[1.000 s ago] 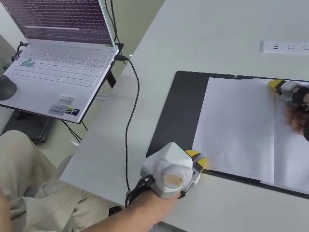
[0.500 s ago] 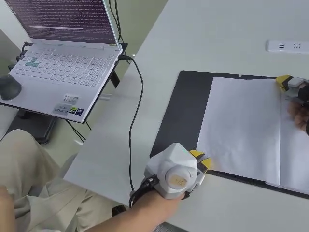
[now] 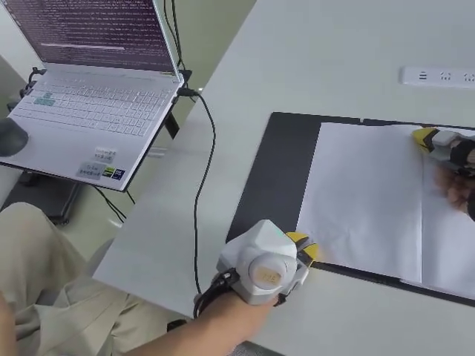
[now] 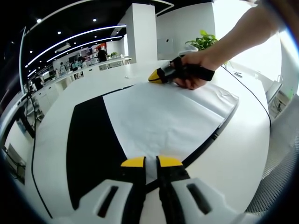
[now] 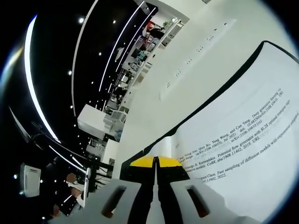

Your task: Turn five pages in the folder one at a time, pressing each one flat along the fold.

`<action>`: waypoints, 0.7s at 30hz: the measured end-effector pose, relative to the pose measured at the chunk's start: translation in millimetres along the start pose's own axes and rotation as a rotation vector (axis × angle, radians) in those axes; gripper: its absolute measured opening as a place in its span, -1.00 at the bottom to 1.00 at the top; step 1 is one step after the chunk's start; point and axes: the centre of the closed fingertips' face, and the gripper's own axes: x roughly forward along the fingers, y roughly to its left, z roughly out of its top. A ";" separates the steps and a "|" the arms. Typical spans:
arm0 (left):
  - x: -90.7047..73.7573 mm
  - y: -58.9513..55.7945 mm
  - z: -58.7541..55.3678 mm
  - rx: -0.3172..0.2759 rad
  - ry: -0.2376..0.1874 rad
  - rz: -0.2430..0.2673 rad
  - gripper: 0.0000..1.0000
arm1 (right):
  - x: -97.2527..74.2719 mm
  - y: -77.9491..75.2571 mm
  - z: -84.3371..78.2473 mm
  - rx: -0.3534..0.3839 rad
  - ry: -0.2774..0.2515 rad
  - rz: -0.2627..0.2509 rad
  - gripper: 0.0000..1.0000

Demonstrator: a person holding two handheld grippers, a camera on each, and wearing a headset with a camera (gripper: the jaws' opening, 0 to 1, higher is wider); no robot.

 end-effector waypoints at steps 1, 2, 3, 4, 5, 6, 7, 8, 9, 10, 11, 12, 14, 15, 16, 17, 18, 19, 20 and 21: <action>-0.1 -0.1 0.0 0.001 0.001 0.000 -0.85 | -1.1 0.2 -1.6 0.000 0.003 0.001 -1.00; -0.1 -0.3 0.1 0.003 0.002 0.000 -0.86 | -2.5 0.1 -3.5 -0.003 0.007 0.004 -1.00; -0.2 -0.4 0.1 0.004 0.002 0.000 -0.86 | -3.3 -0.1 -4.6 -0.005 0.008 0.005 -1.00; -0.3 -0.4 0.2 0.003 0.003 0.001 -0.86 | -5.0 0.2 -6.9 -0.003 0.011 0.009 -1.00; -0.3 -0.3 0.1 0.003 0.003 0.001 -0.86 | -6.0 0.5 -8.0 -0.004 0.012 0.011 -1.00; -0.2 -0.3 0.0 0.004 0.003 0.000 -0.86 | -7.1 0.8 -9.2 -0.003 0.013 0.011 -1.00; -0.2 -0.3 0.0 0.006 0.004 0.000 -0.86 | -8.3 1.4 -10.5 -0.003 0.013 0.012 -1.00; 0.1 -0.2 -0.3 0.008 0.005 -0.001 -0.86 | -9.7 2.1 -12.9 -0.003 0.018 0.015 -1.00; 0.2 -0.2 -0.4 0.010 0.006 -0.001 -0.86 | -11.0 2.5 -14.4 -0.002 0.020 0.016 -1.00; 0.2 -0.1 -0.4 0.013 0.007 -0.001 -0.86 | -11.9 2.0 -15.4 -0.002 0.021 0.017 -1.00; 0.3 -0.1 -0.5 0.012 0.007 -0.002 -0.86 | -11.9 0.9 -15.3 -0.002 0.022 0.018 -1.00; 0.3 -0.2 -0.5 0.011 0.008 -0.002 -0.86 | -13.0 0.9 -16.7 -0.001 0.023 0.019 -1.00; 0.6 0.0 -0.8 0.013 0.009 -0.002 -0.86 | -15.1 1.6 -18.9 -0.003 0.027 0.020 -1.00; 0.7 0.0 -0.9 0.012 0.009 -0.002 -0.86 | -16.5 2.2 -20.5 -0.004 0.030 0.020 -1.00; 0.8 0.1 -0.9 0.013 0.009 -0.002 -0.86 | -17.3 2.2 -21.4 -0.004 0.033 0.021 -1.00; 0.6 0.0 -0.8 0.010 0.009 -0.001 -0.86 | -17.8 0.8 -22.1 -0.003 0.034 0.022 -1.00; 0.4 -0.1 -0.6 0.010 0.010 -0.001 -0.86 | -18.9 0.8 -23.2 -0.003 0.035 0.023 -1.00; 0.4 -0.2 -0.6 0.013 0.011 -0.002 -0.86 | -20.5 1.4 -24.7 -0.003 0.035 0.024 -1.00; 0.5 -0.2 -0.6 0.016 0.012 -0.003 -0.86 | -21.9 1.6 -26.5 -0.001 0.037 0.024 -1.00; 0.5 -0.2 -0.7 0.016 0.012 -0.005 -0.86 | -23.2 2.1 -27.9 -0.004 0.038 0.026 -1.00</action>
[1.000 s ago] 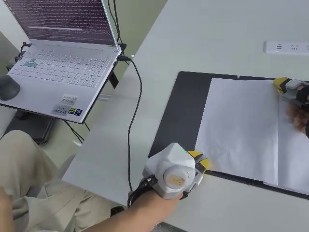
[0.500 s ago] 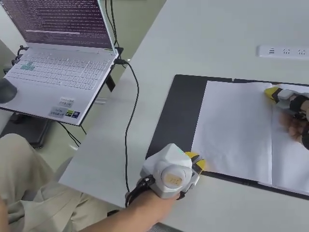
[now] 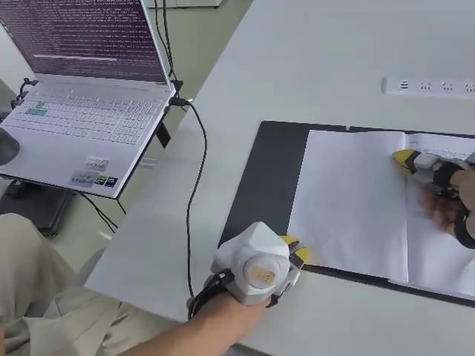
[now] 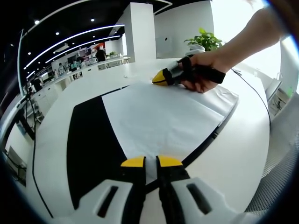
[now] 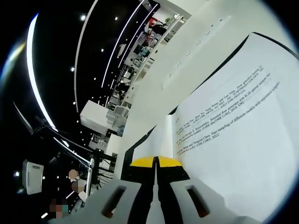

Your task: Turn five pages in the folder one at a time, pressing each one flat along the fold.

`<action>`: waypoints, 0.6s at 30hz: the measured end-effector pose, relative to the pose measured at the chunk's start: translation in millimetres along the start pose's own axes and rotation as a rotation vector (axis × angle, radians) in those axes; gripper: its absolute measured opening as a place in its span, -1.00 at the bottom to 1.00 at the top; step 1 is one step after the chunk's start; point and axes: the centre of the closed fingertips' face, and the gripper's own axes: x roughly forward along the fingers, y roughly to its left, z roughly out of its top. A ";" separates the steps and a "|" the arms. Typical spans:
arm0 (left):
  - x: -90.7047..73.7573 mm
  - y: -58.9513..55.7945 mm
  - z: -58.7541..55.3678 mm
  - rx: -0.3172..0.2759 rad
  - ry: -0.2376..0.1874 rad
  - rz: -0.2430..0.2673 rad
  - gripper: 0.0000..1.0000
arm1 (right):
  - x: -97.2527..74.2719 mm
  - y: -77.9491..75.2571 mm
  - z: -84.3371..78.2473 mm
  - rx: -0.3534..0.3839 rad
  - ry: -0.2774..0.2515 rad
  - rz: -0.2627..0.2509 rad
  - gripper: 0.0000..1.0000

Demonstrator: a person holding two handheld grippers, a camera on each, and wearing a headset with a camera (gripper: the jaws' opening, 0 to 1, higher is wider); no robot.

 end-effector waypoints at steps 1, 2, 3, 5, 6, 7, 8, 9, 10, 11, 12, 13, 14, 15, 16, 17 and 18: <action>0.1 0.1 -0.1 -0.001 -0.001 -0.001 -0.85 | -1.1 -0.2 -1.1 0.001 0.001 0.002 -1.00; 0.2 0.1 -0.1 0.001 -0.001 -0.002 -0.85 | -1.7 -0.8 -1.6 0.002 0.002 0.003 -1.00; 0.2 0.2 -0.2 0.002 -0.001 -0.002 -0.85 | -2.9 -0.7 -2.4 0.001 0.002 0.003 -1.00; 0.3 0.2 -0.3 0.002 -0.002 -0.003 -0.85 | -6.1 -0.5 -4.5 0.005 0.004 0.006 -1.00; 0.3 0.2 -0.4 0.003 -0.001 -0.003 -0.85 | -7.3 -0.6 -5.8 0.012 0.006 0.006 -1.00; 0.3 0.3 -0.4 0.003 -0.001 -0.003 -0.85 | -8.9 -0.2 -7.9 0.015 0.008 0.010 -1.00; 0.4 0.2 -0.5 0.004 -0.001 -0.003 -0.85 | -10.1 0.2 -9.4 0.013 0.009 0.015 -1.00; 0.5 0.3 -0.6 0.005 -0.001 -0.003 -0.85 | -12.0 0.1 -10.8 0.017 0.010 0.017 -1.00; 0.4 0.2 -0.6 0.006 0.000 -0.003 -0.85 | -13.4 0.2 -11.9 0.021 0.009 0.018 -1.00; 0.4 0.2 -0.6 0.007 0.000 -0.003 -0.85 | -14.9 0.9 -13.9 0.024 0.013 0.021 -1.00; 0.3 0.1 -0.6 0.006 0.001 -0.003 -0.86 | -15.9 1.6 -15.1 0.023 0.016 0.022 -1.00; 0.1 -0.1 -0.5 0.007 0.001 -0.003 -0.86 | -16.8 2.4 -16.6 0.019 0.020 0.024 -1.00; 0.0 -0.1 -0.5 0.008 0.002 -0.002 -0.86 | -17.8 2.9 -18.8 0.017 0.028 0.028 -1.00; 0.0 -0.1 -0.5 0.007 0.002 -0.002 -0.86 | -19.0 3.5 -20.3 0.016 0.031 0.031 -1.00; 0.1 -0.1 -0.6 0.006 0.002 -0.002 -0.86 | -21.4 4.9 -22.5 0.018 0.033 0.036 -1.00; 0.2 0.0 -0.7 0.007 0.002 -0.002 -0.86 | -22.5 4.7 -23.5 0.020 0.034 0.037 -1.00; 0.2 0.0 -0.7 0.008 0.002 -0.003 -0.86 | -23.0 4.2 -23.7 0.023 0.033 0.039 -1.00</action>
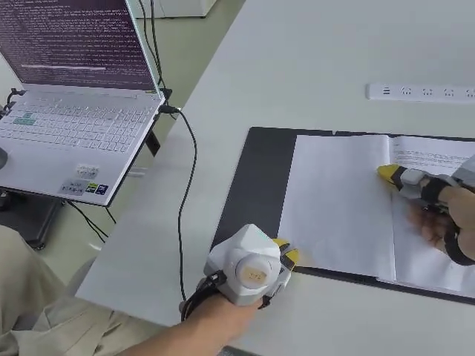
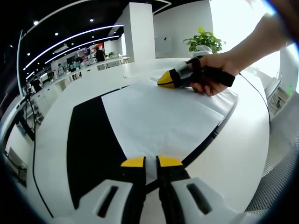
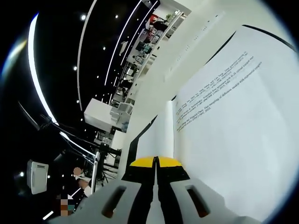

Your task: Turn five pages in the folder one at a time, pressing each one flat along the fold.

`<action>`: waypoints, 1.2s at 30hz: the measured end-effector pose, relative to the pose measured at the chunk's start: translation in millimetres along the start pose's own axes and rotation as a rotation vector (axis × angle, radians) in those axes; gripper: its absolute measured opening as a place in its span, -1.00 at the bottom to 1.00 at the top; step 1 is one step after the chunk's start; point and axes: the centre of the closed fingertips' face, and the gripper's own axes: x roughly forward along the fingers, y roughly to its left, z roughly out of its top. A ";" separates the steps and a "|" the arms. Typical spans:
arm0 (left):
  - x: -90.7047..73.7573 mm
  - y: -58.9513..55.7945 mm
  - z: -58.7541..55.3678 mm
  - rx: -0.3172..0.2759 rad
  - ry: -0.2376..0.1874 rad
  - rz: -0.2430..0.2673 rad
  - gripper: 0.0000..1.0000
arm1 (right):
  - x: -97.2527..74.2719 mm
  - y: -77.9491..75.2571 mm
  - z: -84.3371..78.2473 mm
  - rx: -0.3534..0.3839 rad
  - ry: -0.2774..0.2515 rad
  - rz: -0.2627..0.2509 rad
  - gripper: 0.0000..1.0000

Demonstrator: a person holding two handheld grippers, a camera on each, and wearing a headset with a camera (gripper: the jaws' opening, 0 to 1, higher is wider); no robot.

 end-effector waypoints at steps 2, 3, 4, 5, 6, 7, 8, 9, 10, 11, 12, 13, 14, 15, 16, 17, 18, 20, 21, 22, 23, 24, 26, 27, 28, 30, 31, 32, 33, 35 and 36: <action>-0.3 -0.2 0.2 0.002 0.000 0.000 -0.86 | -2.9 1.5 -3.1 0.005 0.003 0.009 -1.00; -0.4 -0.2 0.3 0.003 0.000 0.000 -0.86 | -3.5 1.5 -3.8 0.007 0.004 0.011 -1.00; -0.5 -0.2 0.3 0.002 0.000 0.000 -0.86 | -3.9 1.2 -4.4 0.010 0.006 0.014 -1.00; -0.8 -0.4 0.5 0.002 0.000 0.000 -0.86 | -5.0 1.1 -5.7 0.014 0.010 0.019 -1.00; -0.9 -0.4 0.6 0.001 0.000 0.000 -0.86 | -5.9 1.2 -6.2 0.014 0.011 0.022 -1.00; -1.2 -0.6 0.8 0.001 0.000 0.001 -0.86 | -7.8 1.9 -7.9 0.016 0.014 0.025 -1.00; -1.1 -0.6 0.8 0.001 0.000 0.001 -0.86 | -9.1 2.5 -9.0 0.019 0.015 0.028 -1.00; -0.9 -0.5 0.8 0.002 0.000 0.001 -0.86 | -10.2 2.8 -10.1 0.023 0.018 0.031 -1.00; -0.8 -0.5 0.8 0.003 0.000 0.000 -0.86 | -11.3 2.9 -10.8 0.023 0.019 0.033 -1.00; -0.8 -0.5 0.9 0.003 0.000 0.000 -0.86 | -12.9 3.3 -11.9 0.025 0.018 0.035 -1.00; -0.8 -0.5 0.9 0.004 0.000 0.000 -0.86 | -13.9 3.9 -12.9 0.027 0.020 0.039 -1.00; -0.8 -0.5 1.0 0.004 0.000 0.000 -0.86 | -15.5 4.6 -15.0 0.035 0.024 0.043 -1.00; -0.9 -0.6 1.0 0.004 0.000 0.000 -0.86 | -16.4 5.0 -16.1 0.040 0.026 0.045 -1.00; -0.9 -0.6 1.1 0.006 0.000 0.000 -0.86 | -17.3 5.3 -17.3 0.044 0.029 0.046 -1.00; -0.7 -0.5 1.0 0.005 0.000 0.000 -0.86 | -18.4 5.7 -19.2 0.050 0.037 0.050 -1.00; -0.5 -0.4 0.9 0.005 0.000 0.001 -0.86 | -19.0 6.0 -20.3 0.050 0.041 0.051 -1.00; -0.4 -0.4 0.9 0.009 0.001 0.001 -0.86 | -20.0 6.6 -22.2 0.042 0.048 0.053 -1.00; -0.7 -0.5 1.1 0.005 0.000 0.001 -0.86 | -21.9 6.9 -25.0 0.038 0.056 0.056 -1.00; -0.8 -0.6 1.2 0.006 0.000 0.001 -0.86 | -22.3 6.6 -25.6 0.039 0.058 0.057 -1.00; -0.7 -0.5 1.1 0.007 0.001 0.001 -0.86 | -23.3 6.2 -27.0 0.040 0.061 0.057 -1.00; -0.6 -0.4 1.1 0.006 0.001 0.001 -0.86 | -24.1 6.5 -28.2 0.039 0.062 0.058 -1.00; -0.4 -0.4 1.0 0.008 0.000 0.001 -0.86 | -25.6 7.7 -30.4 0.037 0.067 0.059 -1.00; -0.3 -0.4 1.0 0.008 0.000 0.001 -0.86 | -27.9 9.4 -34.3 0.036 0.075 0.063 -1.00; -0.3 -0.5 1.0 0.009 0.000 0.001 -0.86 | -29.4 9.6 -36.4 0.040 0.079 0.064 -1.00; -0.2 -0.5 1.0 0.010 0.000 0.001 -0.86 | -30.5 9.8 -37.7 0.041 0.081 0.066 -1.00; -0.1 -0.5 1.0 0.011 0.000 0.001 -0.86 | -32.8 10.0 -40.9 0.047 0.089 0.071 -1.00; -0.1 -0.5 1.0 0.012 0.000 0.001 -0.86 | -33.9 10.2 -42.1 0.047 0.093 0.073 -1.00; -0.3 -0.6 1.1 0.013 0.000 0.002 -0.86 | -35.8 10.7 -43.7 0.044 0.097 0.074 -1.00; -0.4 -0.6 1.1 0.012 0.001 0.003 -0.86 | -37.5 10.9 -45.2 0.042 0.098 0.074 -1.00; -0.6 -0.7 1.1 0.011 0.000 0.004 -0.86 | -40.1 11.4 -47.5 0.043 0.103 0.077 -1.00; -0.7 -0.8 1.2 0.013 -0.001 0.004 -0.86 | -41.8 11.6 -49.1 0.043 0.106 0.076 -1.00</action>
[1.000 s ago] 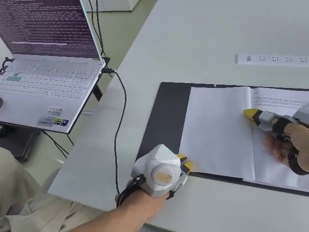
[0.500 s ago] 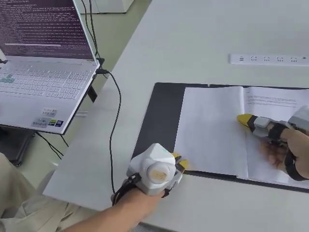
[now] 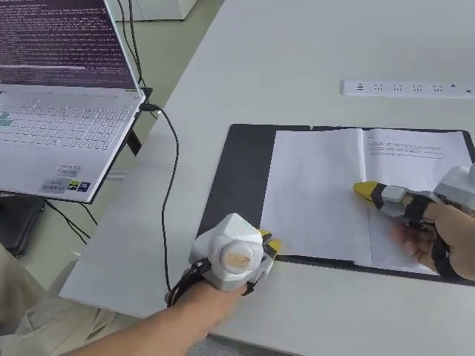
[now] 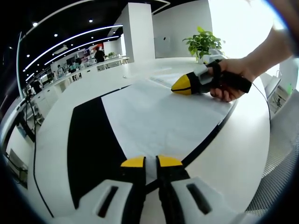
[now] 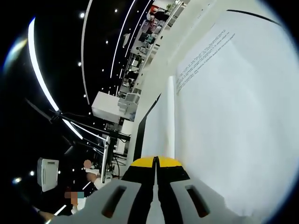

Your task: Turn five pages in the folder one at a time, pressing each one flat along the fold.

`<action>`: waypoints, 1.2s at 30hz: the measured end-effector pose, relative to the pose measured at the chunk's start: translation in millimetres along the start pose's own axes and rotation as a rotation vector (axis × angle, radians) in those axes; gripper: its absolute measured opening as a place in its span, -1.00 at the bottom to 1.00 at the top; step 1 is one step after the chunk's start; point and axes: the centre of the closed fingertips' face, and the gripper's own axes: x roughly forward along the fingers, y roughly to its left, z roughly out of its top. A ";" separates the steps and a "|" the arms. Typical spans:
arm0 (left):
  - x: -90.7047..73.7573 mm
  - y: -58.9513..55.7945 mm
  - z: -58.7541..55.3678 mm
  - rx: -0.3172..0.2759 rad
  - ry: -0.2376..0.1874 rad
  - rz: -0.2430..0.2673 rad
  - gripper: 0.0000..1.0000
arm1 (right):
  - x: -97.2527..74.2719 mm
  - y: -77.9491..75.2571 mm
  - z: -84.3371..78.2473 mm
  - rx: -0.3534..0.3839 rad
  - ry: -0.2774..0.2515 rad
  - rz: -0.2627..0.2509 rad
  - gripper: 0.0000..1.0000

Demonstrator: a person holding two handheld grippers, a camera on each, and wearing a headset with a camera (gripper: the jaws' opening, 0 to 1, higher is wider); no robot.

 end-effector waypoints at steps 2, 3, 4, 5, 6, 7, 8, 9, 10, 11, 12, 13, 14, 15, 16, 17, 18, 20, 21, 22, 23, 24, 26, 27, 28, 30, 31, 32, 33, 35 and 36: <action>-0.2 0.0 0.0 -0.001 -0.001 0.000 -0.86 | -1.4 -0.1 -1.8 -0.001 0.004 0.001 -1.00; -0.2 0.0 0.0 -0.001 -0.002 0.000 -0.86 | -2.1 0.0 -3.3 0.000 0.008 0.001 -1.00; -0.3 0.1 0.0 -0.002 -0.002 0.000 -0.86 | -3.6 0.8 -6.0 -0.004 0.014 0.002 -1.00; -0.3 0.1 -0.1 -0.003 -0.003 0.000 -0.86 | -4.2 0.6 -7.4 -0.007 0.019 0.002 -1.00; -0.2 0.2 -0.2 -0.002 -0.003 -0.001 -0.86 | -5.3 -0.3 -10.0 -0.010 0.029 0.002 -1.00; -0.2 0.3 -0.2 -0.002 -0.004 -0.001 -0.86 | -6.0 0.1 -11.6 -0.009 0.035 0.004 -1.00; -0.2 0.4 -0.3 -0.008 -0.005 -0.001 -0.86 | -7.5 0.7 -14.1 -0.008 0.041 0.003 -1.00; -0.3 0.5 -0.4 -0.009 -0.006 -0.001 -0.86 | -8.5 1.2 -16.1 -0.015 0.048 0.003 -1.00; -0.5 0.4 -0.3 -0.008 -0.006 0.000 -0.86 | -9.5 1.6 -18.3 -0.016 0.056 0.004 -1.00; -0.6 0.3 -0.2 -0.008 -0.006 0.000 -0.86 | -10.2 1.9 -19.9 -0.018 0.060 0.003 -1.00; -0.6 0.3 -0.2 -0.008 -0.006 0.000 -0.86 | -11.2 2.5 -21.9 -0.022 0.068 0.005 -1.00; -0.7 0.3 -0.2 -0.009 -0.006 0.000 -0.86 | -12.4 2.6 -24.2 -0.023 0.076 0.006 -1.00; -0.7 0.3 -0.2 -0.011 -0.006 0.000 -0.86 | -13.4 2.5 -26.2 -0.023 0.081 0.007 -1.00; -0.8 0.2 -0.3 -0.012 -0.007 0.000 -0.86 | -15.0 2.9 -29.0 -0.023 0.089 0.008 -1.00; -0.8 0.3 -0.3 -0.010 -0.007 0.001 -0.86 | -16.2 3.2 -31.0 -0.024 0.094 0.009 -1.00; -0.8 0.4 -0.3 -0.012 -0.007 0.001 -0.86 | -17.7 3.2 -33.6 -0.023 0.103 0.011 -1.00; -0.6 0.4 -0.5 -0.013 -0.007 0.001 -0.86 | -18.8 3.5 -35.5 -0.022 0.109 0.013 -1.00; 0.1 0.7 -0.8 -0.012 -0.006 0.001 -0.86 | -21.5 3.7 -39.6 -0.025 0.122 0.016 -1.00; 0.2 0.8 -1.0 -0.011 -0.006 0.001 -0.86 | -22.5 3.4 -40.7 -0.025 0.125 0.016 -1.00; 0.6 0.9 -1.2 -0.010 -0.006 0.001 -0.86 | -23.8 3.5 -42.6 -0.023 0.131 0.019 -1.00; 0.7 1.1 -1.2 -0.011 -0.006 0.001 -0.86 | -25.2 4.4 -44.6 -0.023 0.135 0.019 -1.00; 0.8 1.1 -1.3 -0.013 -0.006 0.000 -0.86 | -27.0 5.6 -47.2 -0.026 0.141 0.021 -1.00; 0.9 1.0 -1.3 -0.009 -0.006 0.000 -0.86 | -29.3 6.7 -50.7 -0.030 0.151 0.022 -1.00; 1.0 1.0 -1.4 -0.010 -0.005 0.000 -0.86 | -30.3 6.9 -51.9 -0.031 0.154 0.023 -1.00; 1.0 1.0 -1.4 -0.011 -0.006 0.001 -0.86 | -31.6 6.9 -53.4 -0.030 0.157 0.024 -1.00; 1.3 1.1 -1.6 -0.011 -0.006 0.000 -0.86 | -33.7 6.8 -55.9 -0.028 0.164 0.026 -1.00; 1.5 1.2 -1.7 -0.011 -0.006 0.000 -0.86 | -34.6 6.9 -57.0 -0.027 0.166 0.027 -1.00; 1.7 1.3 -1.9 -0.011 -0.006 0.000 -0.86 | -35.8 7.4 -59.1 -0.027 0.172 0.030 -1.00; 1.9 1.4 -2.0 -0.012 -0.006 0.000 -0.86 | -36.1 5.8 -59.3 -0.027 0.177 0.030 -1.00; 1.7 1.3 -2.0 -0.012 -0.007 0.001 -0.86 | -38.0 5.8 -62.2 -0.024 0.187 0.033 -1.00; 1.5 1.2 -1.9 -0.014 -0.008 0.001 -0.86 | -39.0 6.2 -64.1 -0.024 0.193 0.035 -1.00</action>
